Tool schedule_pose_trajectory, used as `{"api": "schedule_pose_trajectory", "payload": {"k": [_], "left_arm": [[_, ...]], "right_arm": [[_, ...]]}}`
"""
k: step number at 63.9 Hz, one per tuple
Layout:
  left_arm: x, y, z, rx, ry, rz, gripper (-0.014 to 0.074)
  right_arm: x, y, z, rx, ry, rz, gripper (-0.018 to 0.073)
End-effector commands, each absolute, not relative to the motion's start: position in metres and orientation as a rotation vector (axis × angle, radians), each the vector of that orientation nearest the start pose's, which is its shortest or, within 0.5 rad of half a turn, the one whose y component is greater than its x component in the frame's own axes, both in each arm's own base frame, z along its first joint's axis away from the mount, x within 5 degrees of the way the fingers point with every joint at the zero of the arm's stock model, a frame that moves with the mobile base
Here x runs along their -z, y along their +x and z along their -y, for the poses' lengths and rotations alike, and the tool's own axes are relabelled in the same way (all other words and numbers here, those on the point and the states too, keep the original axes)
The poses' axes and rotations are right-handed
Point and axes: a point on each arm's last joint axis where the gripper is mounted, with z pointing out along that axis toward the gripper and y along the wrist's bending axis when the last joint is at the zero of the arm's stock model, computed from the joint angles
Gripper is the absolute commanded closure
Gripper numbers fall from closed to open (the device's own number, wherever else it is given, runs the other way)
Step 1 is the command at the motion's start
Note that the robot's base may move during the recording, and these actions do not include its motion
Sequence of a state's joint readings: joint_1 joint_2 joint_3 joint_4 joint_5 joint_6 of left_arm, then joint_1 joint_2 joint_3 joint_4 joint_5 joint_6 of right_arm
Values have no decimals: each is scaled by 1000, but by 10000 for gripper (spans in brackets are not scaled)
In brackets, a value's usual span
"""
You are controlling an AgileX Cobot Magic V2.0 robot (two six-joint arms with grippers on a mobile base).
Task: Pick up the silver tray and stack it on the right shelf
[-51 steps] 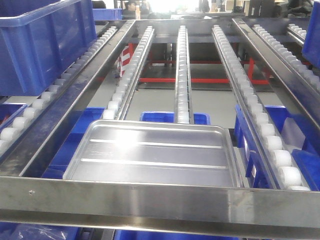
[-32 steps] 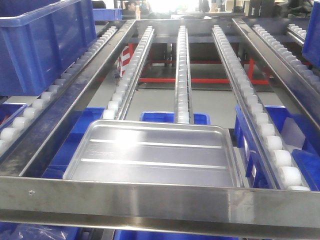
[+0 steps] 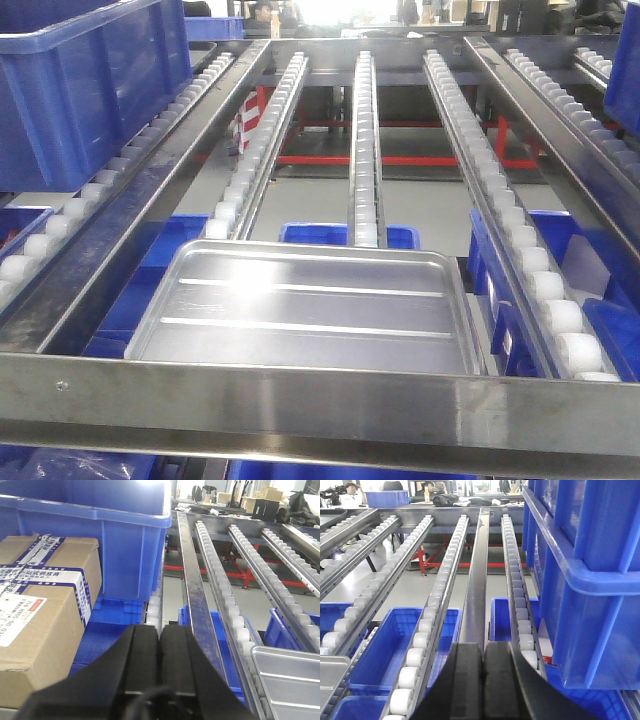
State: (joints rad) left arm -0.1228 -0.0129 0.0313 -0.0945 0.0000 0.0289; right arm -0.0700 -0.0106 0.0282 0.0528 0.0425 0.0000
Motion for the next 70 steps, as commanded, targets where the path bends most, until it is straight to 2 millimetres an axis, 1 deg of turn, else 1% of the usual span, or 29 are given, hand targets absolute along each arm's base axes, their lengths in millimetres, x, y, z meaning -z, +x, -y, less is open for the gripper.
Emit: {"api": "schedule_pose_trajectory", "payload": {"k": [1,4,7,11,16,17,20,25,30,33,36,38,43,47,50,51,53,56,59,61,65,70], "left_arm": [[-210,54,6,176,16,-1397,697],[-217,53,5,179,9,-1354,697],[-227,51,5,178,7,-1306,697],[-247,47,5,176,17,-1266,697],[-274,42,5,171,41,-1274,697],[-281,41,6,175,45,-1285,697],[-296,38,6,184,56,-1315,697],[-323,39,9,220,85,-1427,697],[-340,48,14,280,101,-1537,697],[-347,56,17,299,121,-1605,697],[-349,67,22,300,157,-1675,696],[-350,74,24,289,192,-1710,694],[-349,94,34,275,288,-1795,693],[-348,109,44,298,349,-1857,690],[-347,117,51,319,381,-1895,654],[-347,121,55,331,400,-1915,626],[-347,126,60,347,422,-1934,568],[-347,132,67,379,443,-1958,450],[-346,138,74,402,461,-1979,353],[-345,142,79,418,470,-1993,302],[-345,149,87,471,462,-2022,255],[-344,159,97,554,420,-2065,256]], "right_arm": [[-218,53,4,21,86,-1390,510],[-221,52,4,21,86,-1360,510],[-229,50,4,9,97,-1298,510],[-246,46,4,-11,109,-1236,510],[-269,39,3,-51,130,-1200,510],[-276,37,3,-61,134,-1198,510],[-289,33,3,-76,141,-1200,510],[-313,30,2,-84,138,-1231,510],[-327,34,1,-94,135,-1304,508],[-329,40,1,-103,133,-1362,492],[-327,48,0,-111,131,-1438,452],[-324,54,0,-117,130,-1495,409],[-317,67,-2,-136,119,-1621,259],[-316,72,-4,-162,96,-1679,158],[-316,76,-6,-185,77,-1706,113],[-317,78,-8,-199,64,-1712,100],[-319,80,-10,-222,49,-1722,86],[-321,84,-14,-267,32,-1738,79],[-324,90,-19,-316,13,-1761,79],[-326,94,-23,-355,-2,-1777,79],[-328,103,-33,-424,-46,-1823,79],[-327,115,-49,-482,-130,-1900,79]]}}
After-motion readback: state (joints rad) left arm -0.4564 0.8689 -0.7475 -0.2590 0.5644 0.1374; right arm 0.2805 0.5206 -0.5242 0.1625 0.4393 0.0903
